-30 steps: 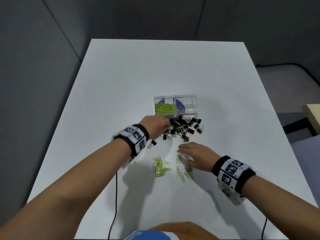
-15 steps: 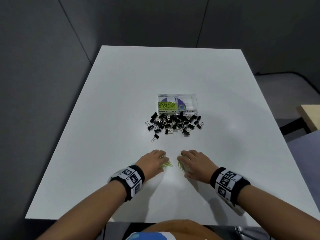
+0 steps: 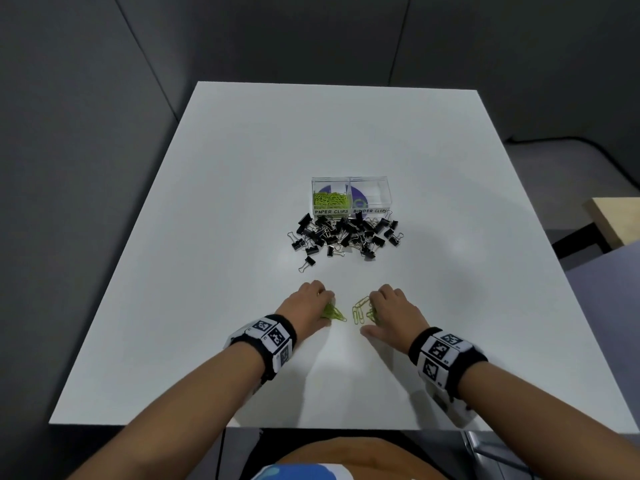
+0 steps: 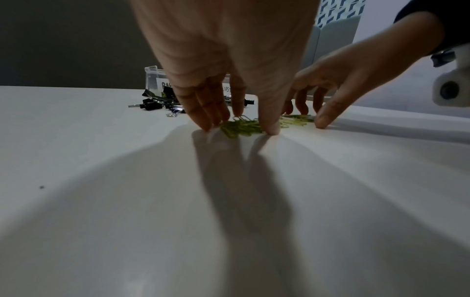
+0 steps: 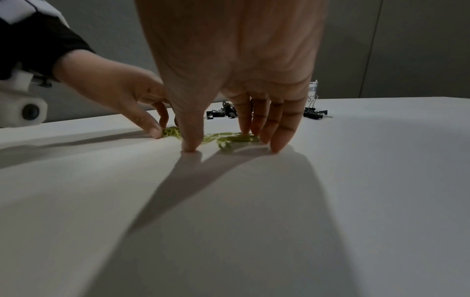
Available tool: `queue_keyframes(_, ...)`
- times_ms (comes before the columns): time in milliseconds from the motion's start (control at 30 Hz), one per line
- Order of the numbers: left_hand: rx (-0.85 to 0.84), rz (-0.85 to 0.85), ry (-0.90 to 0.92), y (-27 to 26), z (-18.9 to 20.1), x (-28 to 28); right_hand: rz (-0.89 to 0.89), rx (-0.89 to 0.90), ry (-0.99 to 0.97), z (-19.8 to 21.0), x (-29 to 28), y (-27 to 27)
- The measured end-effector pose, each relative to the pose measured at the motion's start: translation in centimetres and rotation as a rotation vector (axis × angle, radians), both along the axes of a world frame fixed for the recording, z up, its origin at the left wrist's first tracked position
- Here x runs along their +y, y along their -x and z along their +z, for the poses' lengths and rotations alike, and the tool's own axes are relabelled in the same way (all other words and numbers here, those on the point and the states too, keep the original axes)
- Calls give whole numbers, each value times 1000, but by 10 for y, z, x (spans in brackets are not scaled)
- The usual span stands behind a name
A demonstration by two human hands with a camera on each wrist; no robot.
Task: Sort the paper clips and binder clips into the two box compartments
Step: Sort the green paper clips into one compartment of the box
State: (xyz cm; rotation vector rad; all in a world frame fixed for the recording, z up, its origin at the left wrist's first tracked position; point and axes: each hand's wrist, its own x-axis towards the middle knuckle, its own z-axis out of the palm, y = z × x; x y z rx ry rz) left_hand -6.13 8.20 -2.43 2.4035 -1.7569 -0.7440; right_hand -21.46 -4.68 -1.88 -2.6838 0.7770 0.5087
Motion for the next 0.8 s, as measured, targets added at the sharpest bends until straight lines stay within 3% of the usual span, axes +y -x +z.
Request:
queue_keyframes(267, 58, 10, 13, 14, -11, -12, -87, -79, -30, -4, 5, -10)
queue_keyframes(400, 71, 101, 34, 12, -8, -13, 47, -184, 40, -1, 7, -11)
queue_keyframes(533, 36, 135, -26, 5, -6, -14, 176, -167, 66, -5, 12, -12)
queue_keyframes(800, 76, 68, -104, 2, -4, -21, 126, -117, 21, -3, 10, -22)
